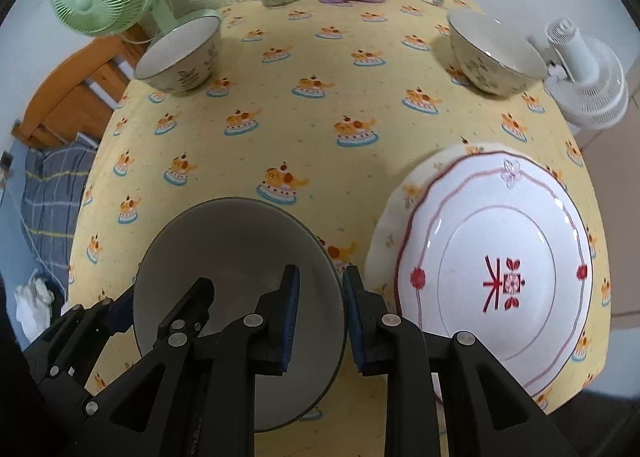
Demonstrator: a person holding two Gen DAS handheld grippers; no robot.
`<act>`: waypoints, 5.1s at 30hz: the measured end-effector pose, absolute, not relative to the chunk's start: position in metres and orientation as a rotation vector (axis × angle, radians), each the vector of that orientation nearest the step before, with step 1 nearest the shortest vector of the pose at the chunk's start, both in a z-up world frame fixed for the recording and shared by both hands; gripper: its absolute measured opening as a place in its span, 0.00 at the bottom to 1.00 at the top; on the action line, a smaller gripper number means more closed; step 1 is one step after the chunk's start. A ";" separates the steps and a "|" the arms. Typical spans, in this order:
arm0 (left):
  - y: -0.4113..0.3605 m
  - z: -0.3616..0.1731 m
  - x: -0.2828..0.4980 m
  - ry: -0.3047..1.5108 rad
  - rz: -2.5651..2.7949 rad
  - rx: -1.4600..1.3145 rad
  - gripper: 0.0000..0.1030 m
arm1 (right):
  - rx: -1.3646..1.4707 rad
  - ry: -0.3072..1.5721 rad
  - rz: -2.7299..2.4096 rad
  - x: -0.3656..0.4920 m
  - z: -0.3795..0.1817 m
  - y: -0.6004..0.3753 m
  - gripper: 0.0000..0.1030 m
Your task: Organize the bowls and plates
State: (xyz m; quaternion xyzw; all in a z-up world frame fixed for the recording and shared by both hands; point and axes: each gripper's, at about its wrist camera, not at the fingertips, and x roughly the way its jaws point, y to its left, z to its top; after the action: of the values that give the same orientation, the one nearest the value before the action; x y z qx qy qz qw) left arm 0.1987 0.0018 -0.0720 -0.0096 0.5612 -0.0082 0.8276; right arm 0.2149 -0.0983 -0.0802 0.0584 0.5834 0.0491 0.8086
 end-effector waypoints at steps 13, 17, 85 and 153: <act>0.000 -0.069 0.196 1.176 -0.033 -0.034 0.48 | 0.084 1.232 0.230 0.221 -0.085 -0.101 0.29; 0.002 -0.062 0.192 1.158 -0.028 -0.028 0.50 | 0.067 1.224 0.240 0.220 -0.078 -0.098 0.32; 0.106 -0.038 0.412 0.905 0.300 -0.096 0.76 | 0.037 0.974 0.318 0.468 -0.042 0.001 0.59; 0.033 0.011 0.263 0.992 -0.007 -0.020 0.26 | 0.147 0.989 0.049 0.276 0.015 -0.074 0.23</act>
State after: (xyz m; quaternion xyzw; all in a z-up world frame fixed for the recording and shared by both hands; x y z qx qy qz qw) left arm 0.2628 0.0328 0.0109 -0.0097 0.4761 -0.0035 0.8793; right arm 0.2760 -0.0738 0.0153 0.0704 0.4741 0.0233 0.8774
